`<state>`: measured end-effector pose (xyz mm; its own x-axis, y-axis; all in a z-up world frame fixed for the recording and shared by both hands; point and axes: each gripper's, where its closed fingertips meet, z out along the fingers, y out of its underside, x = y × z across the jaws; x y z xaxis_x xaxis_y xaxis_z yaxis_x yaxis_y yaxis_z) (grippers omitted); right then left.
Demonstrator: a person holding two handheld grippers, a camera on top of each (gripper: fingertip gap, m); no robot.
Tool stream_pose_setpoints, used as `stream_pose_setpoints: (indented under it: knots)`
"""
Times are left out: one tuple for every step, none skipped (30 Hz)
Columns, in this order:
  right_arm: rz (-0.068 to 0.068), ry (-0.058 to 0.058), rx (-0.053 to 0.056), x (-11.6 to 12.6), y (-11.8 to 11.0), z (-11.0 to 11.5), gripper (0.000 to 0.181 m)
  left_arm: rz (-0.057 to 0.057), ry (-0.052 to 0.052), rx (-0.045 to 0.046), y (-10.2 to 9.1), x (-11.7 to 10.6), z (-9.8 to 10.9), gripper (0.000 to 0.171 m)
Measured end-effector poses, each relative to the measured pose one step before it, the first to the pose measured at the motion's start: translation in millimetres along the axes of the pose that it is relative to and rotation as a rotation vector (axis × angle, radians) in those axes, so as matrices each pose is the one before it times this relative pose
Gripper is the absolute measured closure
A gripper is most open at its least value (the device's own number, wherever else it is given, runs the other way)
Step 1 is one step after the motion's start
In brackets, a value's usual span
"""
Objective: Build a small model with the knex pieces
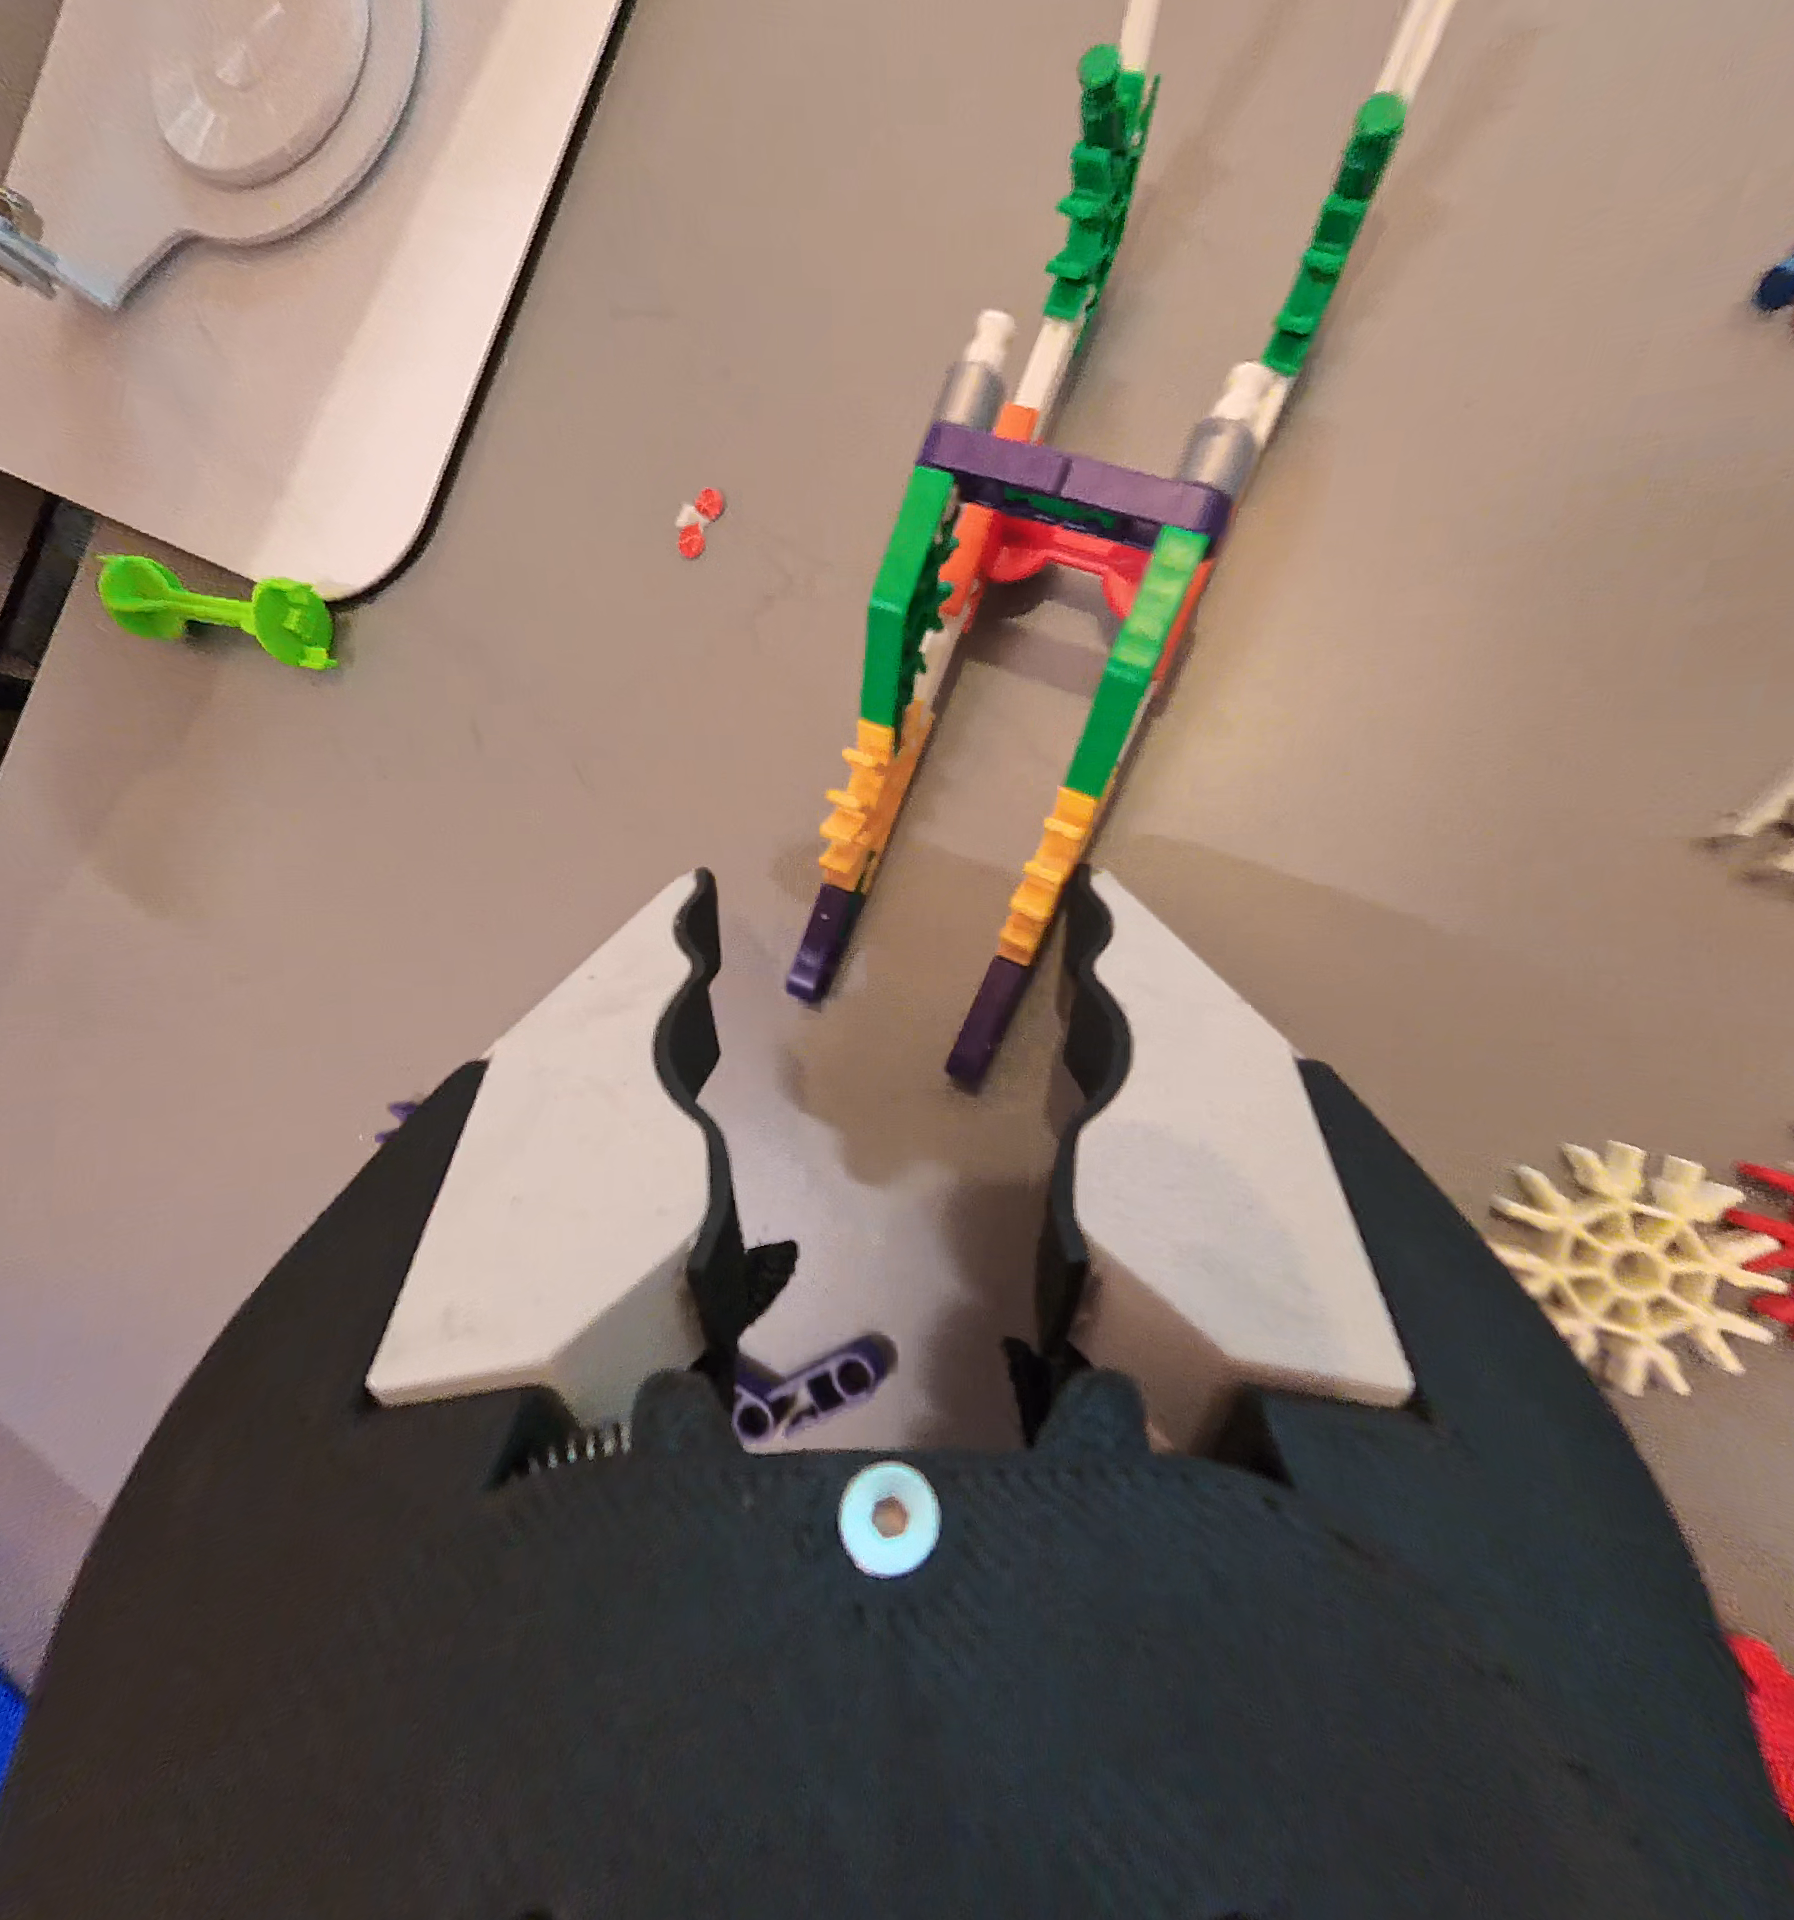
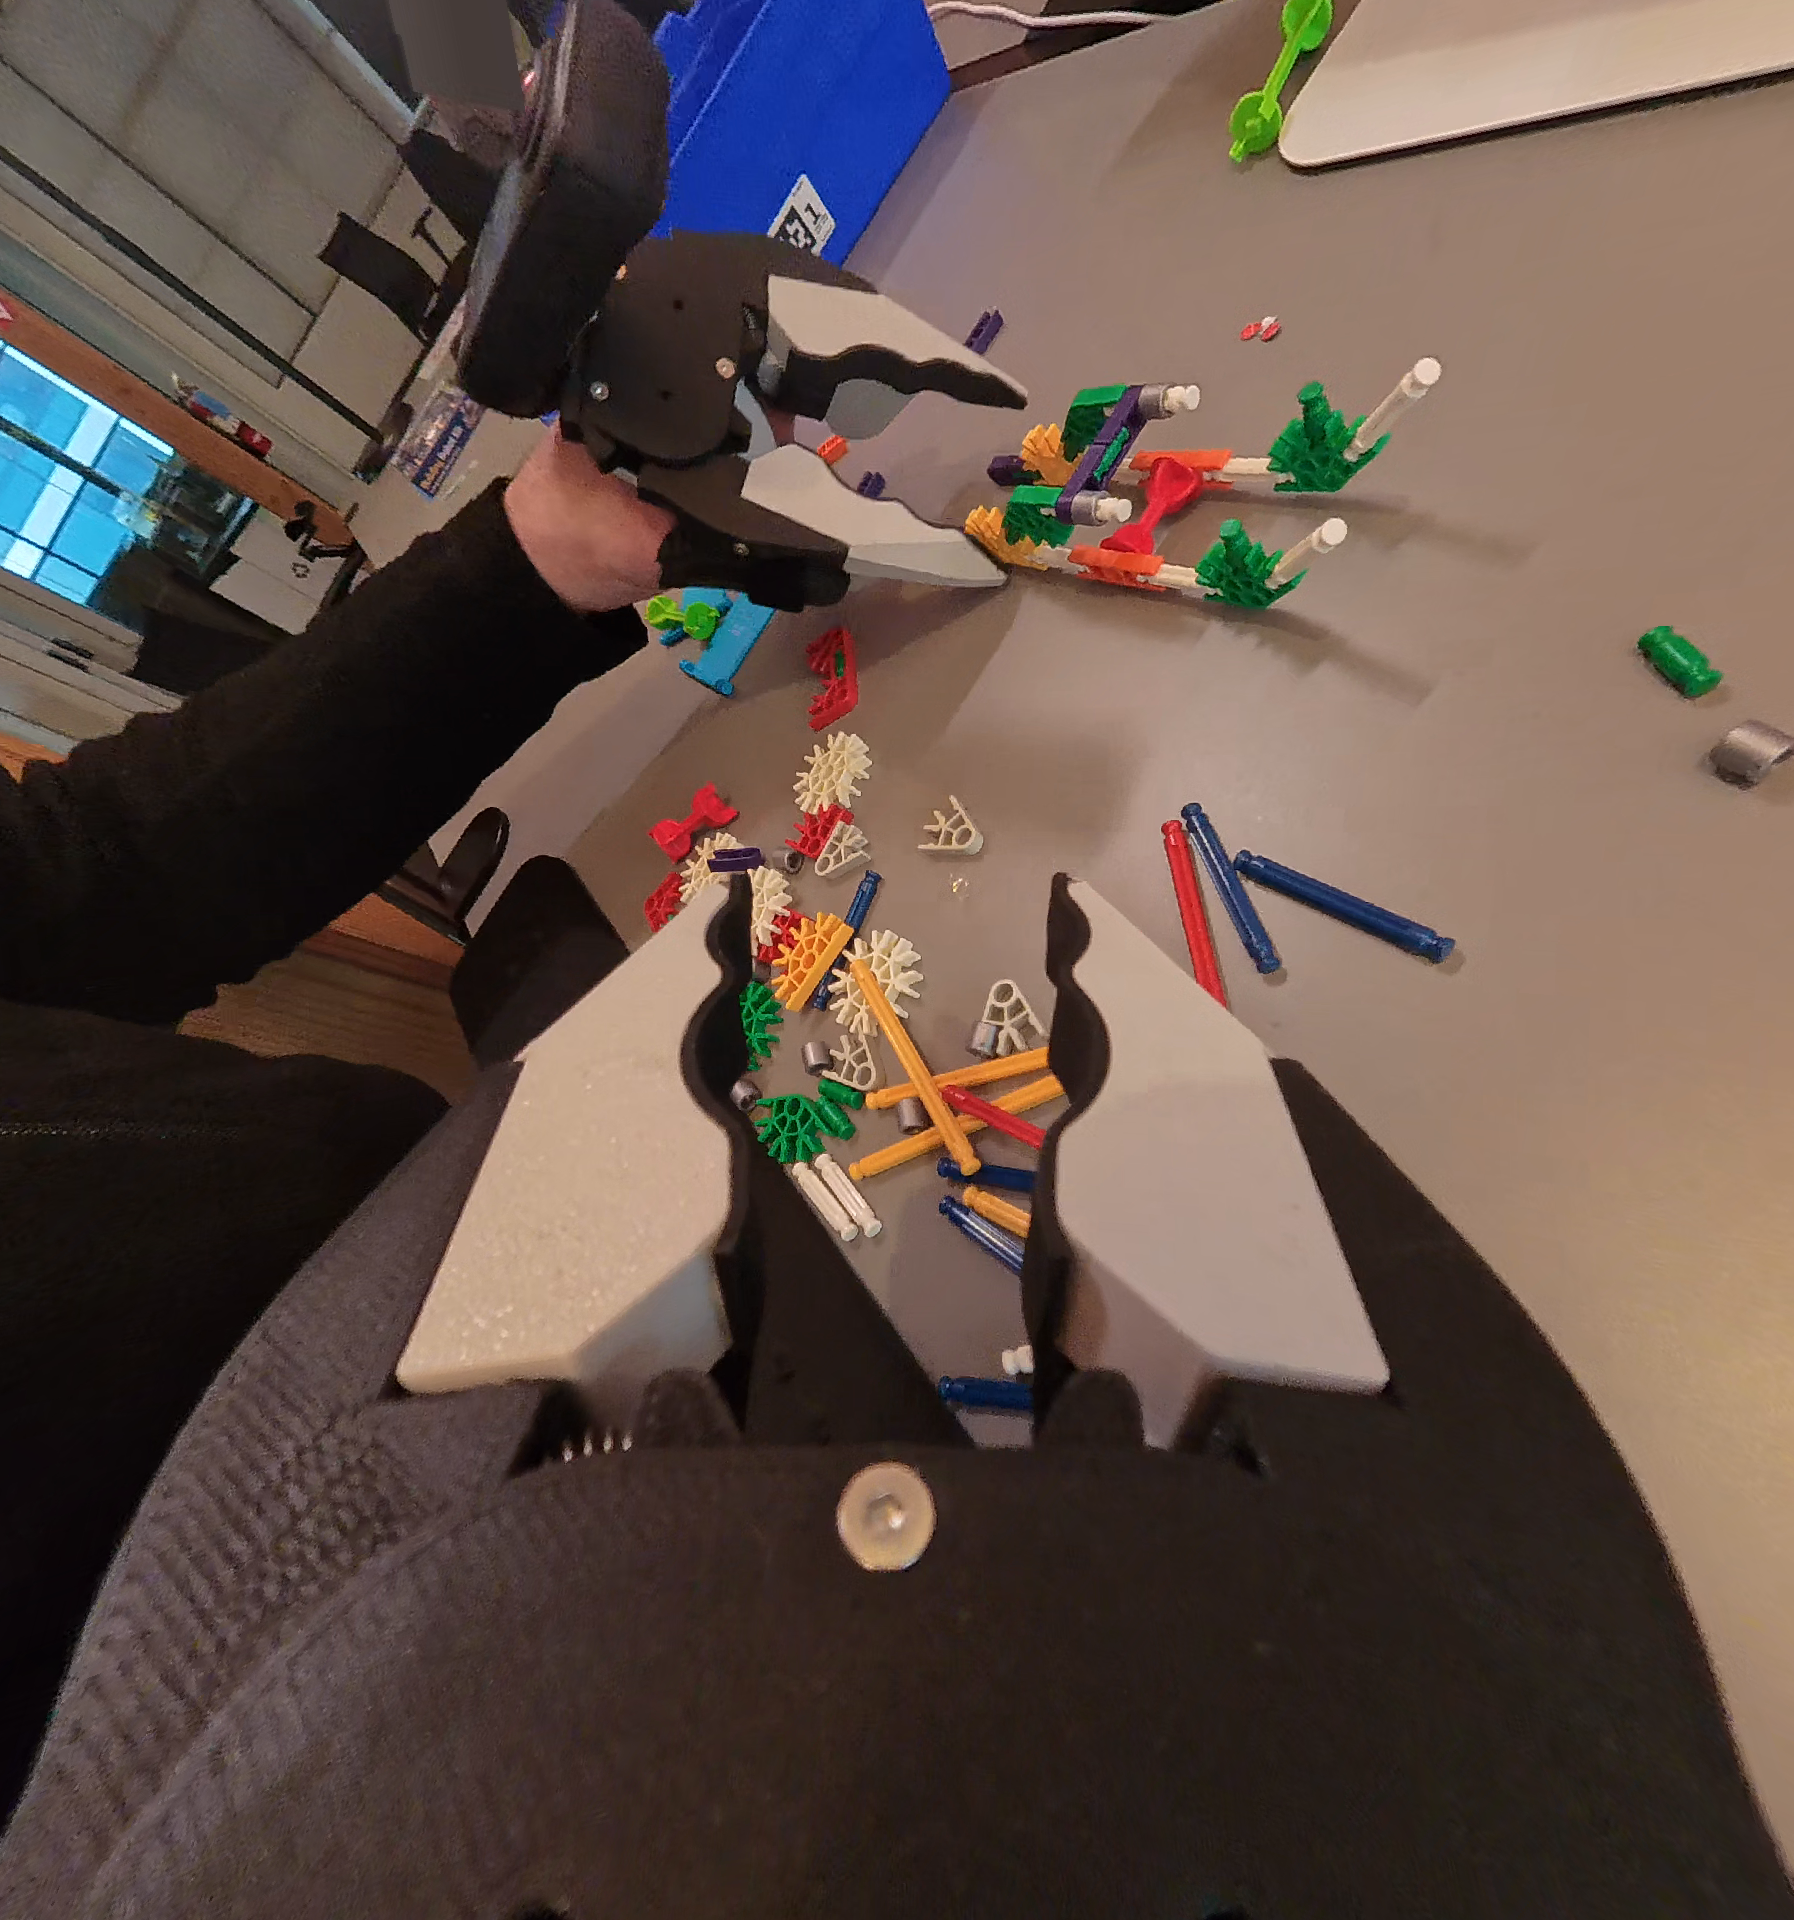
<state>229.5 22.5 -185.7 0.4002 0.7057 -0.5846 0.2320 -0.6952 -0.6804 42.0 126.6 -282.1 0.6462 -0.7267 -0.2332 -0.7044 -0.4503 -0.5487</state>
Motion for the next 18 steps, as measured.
stream_pose_setpoints:
  knots:
    - [-0.0013,0.0132,-0.0007,-0.08,1.89,-1.07,0.126,-0.0103,-0.0130,0.01027,-2.54,-5.60,2.14,0.107]
    - [-0.0015,0.0165,0.0020,0.79,1.84,-1.89,0.126,-0.0058,-0.0362,-0.00535,-0.02,-8.67,2.30,0.108]
    - [-0.0013,0.0179,0.0028,1.03,1.97,-2.71,0.126,-0.0023,-0.0028,-0.00424,-0.16,-2.96,0.89,0.108]
    - [-0.0017,0.0171,0.0013,0.86,2.01,-3.53,0.125,0.0004,0.0063,-0.00479,0.11,-0.79,-1.05,0.107]
    - [-0.0041,0.0200,0.0017,1.10,1.93,-4.33,0.126,0.0026,-0.0212,0.00724,-0.71,-4.14,-3.07,0.106]
    - [-0.0072,0.0247,0.0028,1.89,1.70,-4.89,0.126,-0.0028,-0.0140,0.00689,0.18,-3.20,-4.04,0.107]
    - [-0.0086,0.0254,-0.0009,2.43,2.33,-5.04,0.127,-0.0073,-0.0094,-0.00033,1.79,-2.63,-4.73,0.107]
    - [-0.0083,0.0238,-0.0061,2.96,3.22,-4.37,0.129,-0.0069,-0.0135,0.00652,1.36,-2.99,-6.04,0.107]
    - [-0.0066,0.0231,-0.0096,3.49,3.68,-3.47,0.131,-0.0094,-0.0055,0.01553,0.12,-1.68,-7.21,0.108]
    - [-0.0062,0.0208,-0.0129,3.61,4.04,-2.42,0.132,-0.0175,0.0061,0.01188,0.56,-0.11,-7.35,0.110]
    - [-0.0074,0.0179,-0.0148,3.36,4.23,-1.37,0.135,-0.0206,0.0141,0.00368,1.35,1.55,-6.99,0.110]
    - [-0.0096,0.0171,-0.0160,3.16,4.06,-0.15,0.139,-0.0151,0.0188,0.00164,1.47,3.21,-6.87,0.110]
    - [-0.0140,0.0152,-0.0192,2.35,4.10,0.84,0.141,-0.0042,0.0178,0.01022,-0.14,4.34,-7.20,0.113]
    - [-0.0213,0.0121,-0.0234,1.07,4.39,1.98,0.144,0.0038,0.0175,0.01227,-0.86,5.70,-6.86,0.117]
    - [-0.0325,0.0093,-0.0279,-0.31,4.83,2.85,0.148,0.0106,0.0286,0.00775,-0.59,8.59,-5.79,0.119]
    - [-0.0393,0.0159,-0.0346,0.11,5.48,3.54,0.151,0.0161,0.0270,-0.00123,0.72,9.11,-4.76,0.122]
    - [-0.0383,0.0258,-0.0428,1.63,6.36,3.94,0.152,0.0097,0.0026,-0.01194,2.37,5.23,-3.70,0.123]
    - [-0.0355,0.0220,-0.0446,1.36,6.78,4.01,0.152,0.0067,-0.0008,-0.00665,2.03,4.47,-3.25,0.124]
